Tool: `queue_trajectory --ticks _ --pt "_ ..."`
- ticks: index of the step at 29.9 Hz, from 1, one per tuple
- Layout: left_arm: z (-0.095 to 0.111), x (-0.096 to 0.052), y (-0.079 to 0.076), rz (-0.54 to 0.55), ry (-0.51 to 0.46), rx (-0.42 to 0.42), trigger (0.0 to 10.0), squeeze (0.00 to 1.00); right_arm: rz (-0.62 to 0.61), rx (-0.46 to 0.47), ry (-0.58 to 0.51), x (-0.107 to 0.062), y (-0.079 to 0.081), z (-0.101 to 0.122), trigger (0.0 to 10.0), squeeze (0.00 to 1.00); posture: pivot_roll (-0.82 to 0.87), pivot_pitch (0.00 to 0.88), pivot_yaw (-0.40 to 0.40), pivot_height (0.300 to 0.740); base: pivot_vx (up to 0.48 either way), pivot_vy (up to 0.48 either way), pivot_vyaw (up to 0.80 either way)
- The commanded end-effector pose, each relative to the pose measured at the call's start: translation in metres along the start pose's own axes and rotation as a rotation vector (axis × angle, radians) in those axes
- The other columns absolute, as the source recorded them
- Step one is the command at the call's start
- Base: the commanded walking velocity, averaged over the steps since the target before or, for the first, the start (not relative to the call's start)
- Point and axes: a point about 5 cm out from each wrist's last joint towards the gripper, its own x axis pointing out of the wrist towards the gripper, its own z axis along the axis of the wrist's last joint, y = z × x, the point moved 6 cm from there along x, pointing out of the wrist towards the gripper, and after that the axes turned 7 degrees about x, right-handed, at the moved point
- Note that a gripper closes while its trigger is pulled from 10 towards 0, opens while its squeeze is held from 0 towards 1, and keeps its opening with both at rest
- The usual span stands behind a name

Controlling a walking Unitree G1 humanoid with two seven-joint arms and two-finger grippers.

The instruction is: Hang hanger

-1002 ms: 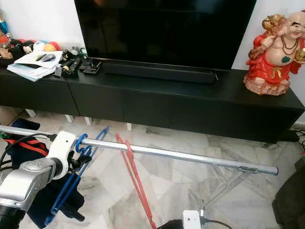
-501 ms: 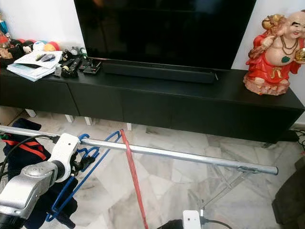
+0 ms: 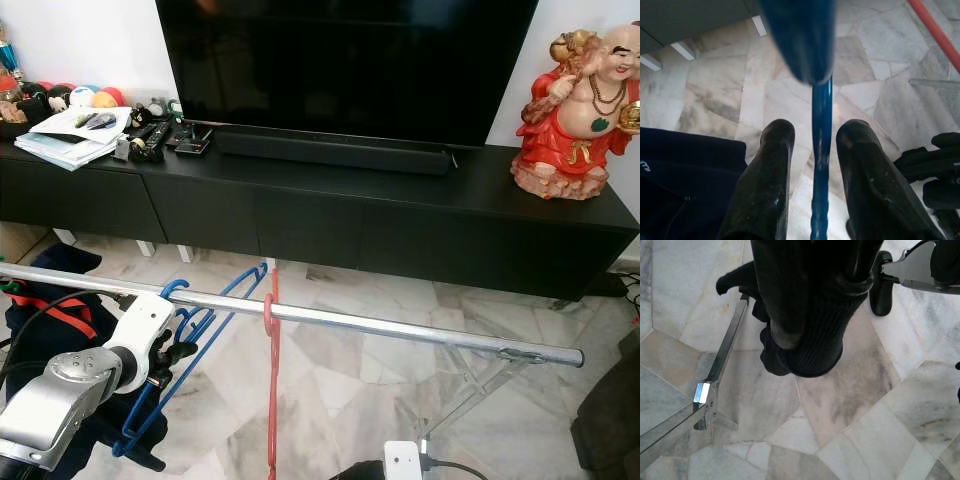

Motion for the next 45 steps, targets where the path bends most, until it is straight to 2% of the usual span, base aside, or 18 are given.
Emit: queue_trajectory --ticks 1,18,19,20,21,22,25,26,31,32,33,39,40,44,45 --pt "-0.001 0.001 -0.001 0.004 0.005 0.025 0.0 0.0 -0.007 0.008 0.015 -0.001 -0.002 -0.005 10.0 0.0 0.1 0.04 -0.002 0.74 0.0 0.0 0.0" --pt "-0.015 0.01 -0.008 0.004 0.025 -0.002 0.0 0.0 -0.005 0.007 0.008 -0.001 -0.002 -0.003 10.0 0.0 0.1 0.041 -0.005 0.74 0.0 0.0 0.0" --pt "-0.016 0.011 -0.007 0.013 0.029 -0.001 1.2 0.0 -0.005 0.006 0.008 -0.001 -0.002 -0.003 10.0 0.0 0.1 0.041 -0.006 0.74 0.0 0.0 0.0" --pt "-0.016 0.011 -0.007 0.013 0.029 -0.001 1.2 0.0 -0.005 0.006 0.008 -0.001 -0.002 -0.003 10.0 0.0 0.1 0.041 -0.006 0.74 0.0 0.0 0.0" --pt "-0.016 0.011 -0.007 0.023 0.027 0.002 9.2 0.0 -0.004 0.006 0.008 -0.001 -0.002 -0.003 10.0 0.0 0.1 0.041 -0.006 0.74 0.0 0.0 0.0" --pt "-0.015 0.012 -0.006 0.03 0.02 0.001 10.0 0.0 -0.004 0.005 0.008 -0.001 -0.002 -0.003 10.0 0.0 0.1 0.041 -0.006 0.74 0.0 0.0 0.0" --pt "-0.011 0.013 -0.004 0.047 -0.003 -0.004 10.0 0.0 -0.003 0.005 0.007 -0.001 -0.002 -0.003 10.0 0.0 0.09 0.04 -0.007 0.74 0.0 0.0 0.0" --pt "-0.01 0.013 -0.004 0.044 -0.009 -0.02 10.0 1.0 -0.003 0.004 0.007 -0.001 -0.001 -0.003 10.0 0.0 0.1 0.04 -0.007 0.74 0.0 0.0 0.0" --pt "-0.007 0.013 -0.004 0.049 -0.026 -0.014 10.0 1.0 -0.003 0.004 0.009 -0.001 -0.001 -0.003 10.0 0.0 0.1 0.04 -0.007 0.74 0.0 0.0 0.0" --pt "-0.006 0.014 -0.003 0.052 -0.033 -0.014 10.0 0.87 -0.003 0.005 0.009 -0.001 -0.001 -0.003 10.0 0.0 0.09 0.04 -0.007 0.74 0.0 0.0 0.0" --pt "-0.005 0.014 -0.004 0.05 -0.036 -0.014 10.0 0.0 -0.003 0.004 0.009 -0.001 -0.002 -0.003 10.0 0.0 0.09 0.04 -0.007 0.74 0.0 0.0 0.0" --pt "-0.002 0.015 -0.005 0.052 -0.058 -0.022 10.0 0.0 -0.005 0.005 0.01 -0.001 -0.002 -0.004 10.0 0.0 0.09 0.04 -0.007 0.74 0.0 0.0 0.0" --pt "-0.001 0.015 -0.005 0.049 -0.063 -0.025 10.0 1.0 -0.005 0.005 0.01 -0.001 -0.002 -0.004 10.0 0.0 0.09 0.04 -0.007 0.74 0.0 0.0 0.0" --pt "0.005 0.016 -0.007 0.047 -0.101 -0.029 10.0 1.0 -0.005 0.004 0.011 -0.001 -0.002 -0.004 10.0 0.0 0.09 0.039 -0.008 0.74 0.0 0.0 0.0" --pt "0.01 0.016 -0.007 0.045 -0.132 -0.036 10.0 0.0 -0.005 0.004 0.011 -0.001 -0.002 -0.004 10.0 0.0 0.09 0.039 -0.008 0.74 0.0 0.0 0.0"
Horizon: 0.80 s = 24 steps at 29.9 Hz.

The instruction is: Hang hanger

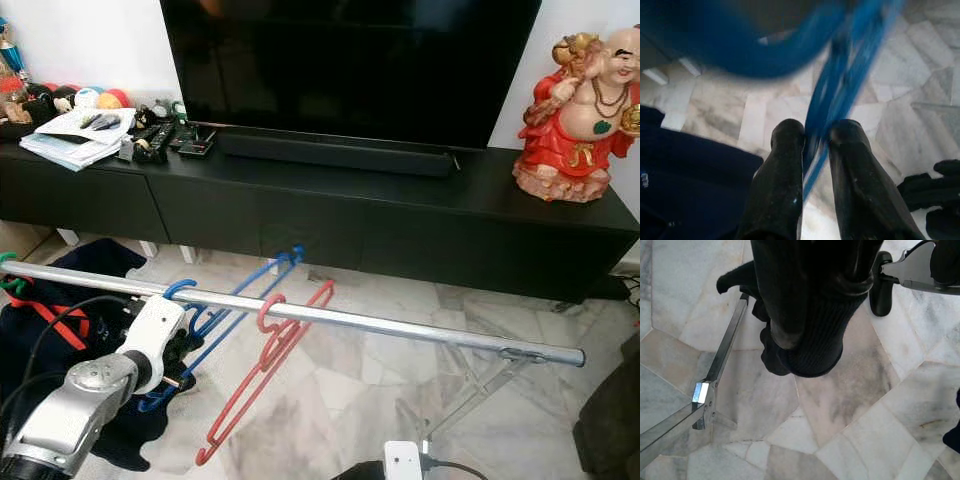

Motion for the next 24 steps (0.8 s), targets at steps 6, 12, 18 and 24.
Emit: queue_trajectory --ticks 6,12,18,24 --pt "0.008 0.001 0.001 -0.008 -0.051 -0.015 10.0 1.0 -0.005 0.004 0.012 -0.001 -0.003 -0.004 10.0 0.0 0.09 0.039 -0.009 0.74 0.0 0.0 0.0" --pt "0.004 0.002 0.002 -0.005 -0.043 0.002 10.0 0.0 -0.004 0.002 0.014 -0.001 -0.003 -0.004 10.0 0.0 0.09 0.039 -0.01 0.74 0.0 0.0 0.0" --pt "0.002 0.005 0.001 -0.001 -0.033 0.004 10.0 0.0 -0.004 0.003 0.014 -0.001 -0.003 -0.004 10.0 0.0 0.09 0.039 -0.011 0.74 0.0 0.0 0.0" --pt "-0.001 0.005 0.0 -0.003 -0.026 -0.004 10.0 0.0 -0.006 0.002 0.016 -0.001 -0.004 -0.005 10.0 0.0 0.09 0.04 -0.012 0.74 0.0 0.0 0.0"
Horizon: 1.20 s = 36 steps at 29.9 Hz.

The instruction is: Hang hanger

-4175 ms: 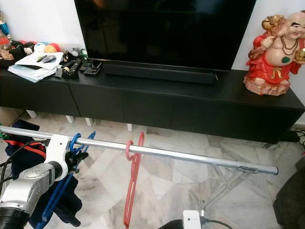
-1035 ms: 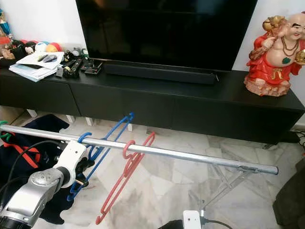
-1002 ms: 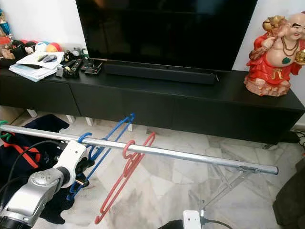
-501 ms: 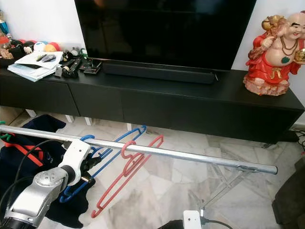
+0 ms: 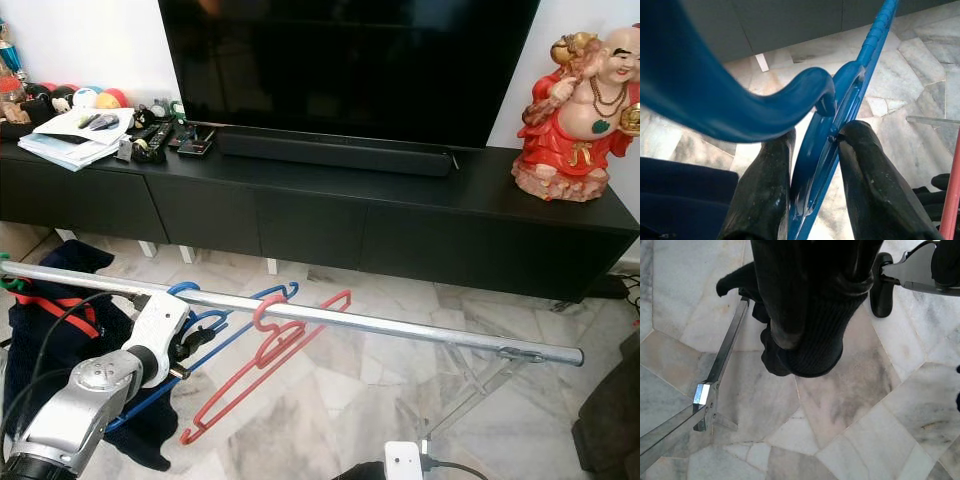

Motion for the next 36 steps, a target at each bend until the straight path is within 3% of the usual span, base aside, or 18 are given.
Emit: queue_trajectory --ticks 1,2,3,4,23,31,36 --pt "-0.008 0.001 0.001 0.002 0.027 -0.01 10.0 0.0 -0.006 0.004 0.012 -0.001 -0.003 -0.004 10.0 0.0 0.09 0.04 -0.012 0.74 0.0 0.0 0.0" --pt "-0.009 0.0 0.0 -0.002 0.028 -0.015 4.7 0.0 -0.005 0.003 0.012 -0.001 -0.003 -0.004 10.0 0.0 0.09 0.04 -0.012 0.74 0.0 0.0 0.0" --pt "-0.01 0.0 0.0 -0.005 0.029 -0.019 4.7 0.0 -0.005 0.003 0.013 -0.001 -0.003 -0.005 10.0 0.0 0.09 0.04 -0.012 0.74 0.0 0.0 0.0" --pt "-0.011 -0.001 0.0 -0.007 0.032 -0.023 0.0 0.0 -0.004 0.004 0.013 -0.001 -0.003 -0.005 10.0 0.0 0.09 0.04 -0.012 0.74 0.0 0.0 0.0" --pt "-0.024 -0.005 -0.004 -0.038 0.092 -0.02 0.0 0.0 0.004 0.001 0.018 -0.001 -0.001 -0.005 10.0 0.0 0.09 0.041 -0.015 0.74 0.0 0.0 0.0" --pt "-0.01 -0.011 0.015 0.093 0.008 -0.068 0.0 0.0 0.0 0.001 0.015 -0.001 -0.002 -0.005 10.0 0.0 0.09 0.041 -0.015 0.74 0.0 0.0 0.0" --pt "0.0 -0.027 0.027 0.163 -0.068 -0.08 0.0 0.0 -0.005 -0.001 0.009 -0.001 -0.003 -0.004 10.0 0.0 0.1 0.042 -0.014 0.74 0.0 0.0 0.0"
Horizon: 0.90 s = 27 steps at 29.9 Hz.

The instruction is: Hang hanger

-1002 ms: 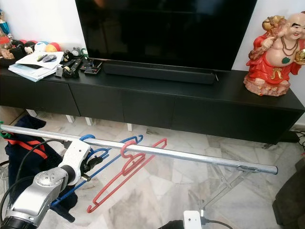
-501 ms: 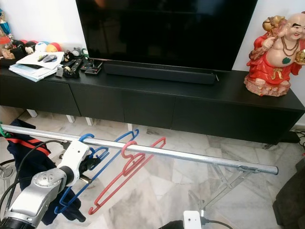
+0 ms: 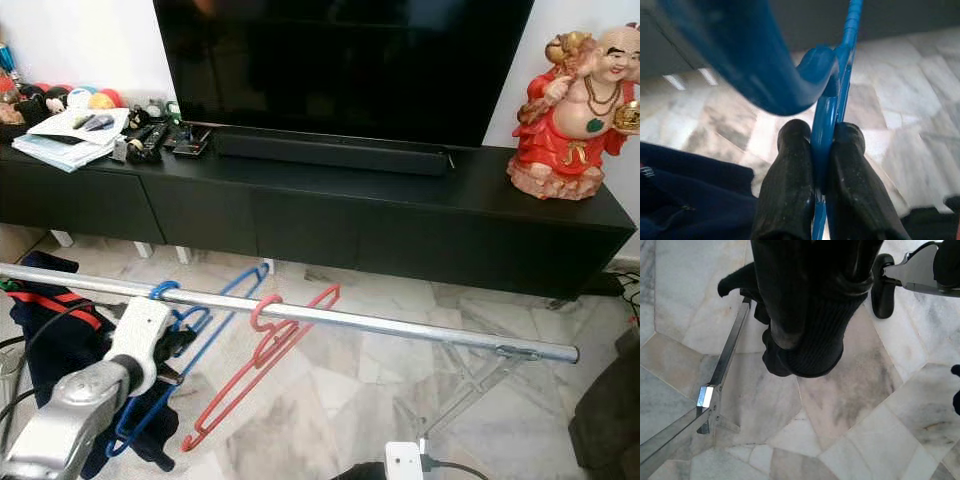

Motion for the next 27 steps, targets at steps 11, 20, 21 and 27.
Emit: queue_trajectory --ticks 11,20,21,27 --pt "0.006 -0.031 0.015 0.129 -0.058 -0.011 6.7 0.0 -0.013 -0.002 -0.002 0.0 -0.003 -0.001 10.0 0.0 0.1 0.039 -0.012 0.74 0.0 0.0 0.0" --pt "-0.045 -0.054 0.006 0.128 0.14 -0.006 10.0 0.0 -0.017 -0.003 -0.003 0.0 -0.004 0.0 10.0 0.0 0.1 0.034 -0.008 0.74 0.0 0.0 0.0" --pt "-0.048 -0.056 0.005 0.122 0.157 -0.004 10.0 0.0 -0.017 -0.003 -0.003 0.0 -0.004 0.0 10.0 0.0 0.1 0.032 -0.005 0.74 0.0 0.0 0.0" --pt "-0.108 -0.058 -0.003 0.1 0.415 -0.042 10.0 0.0 -0.014 -0.006 0.001 0.0 -0.003 -0.001 10.0 0.0 0.11 0.016 -0.006 0.74 0.0 0.0 0.0"
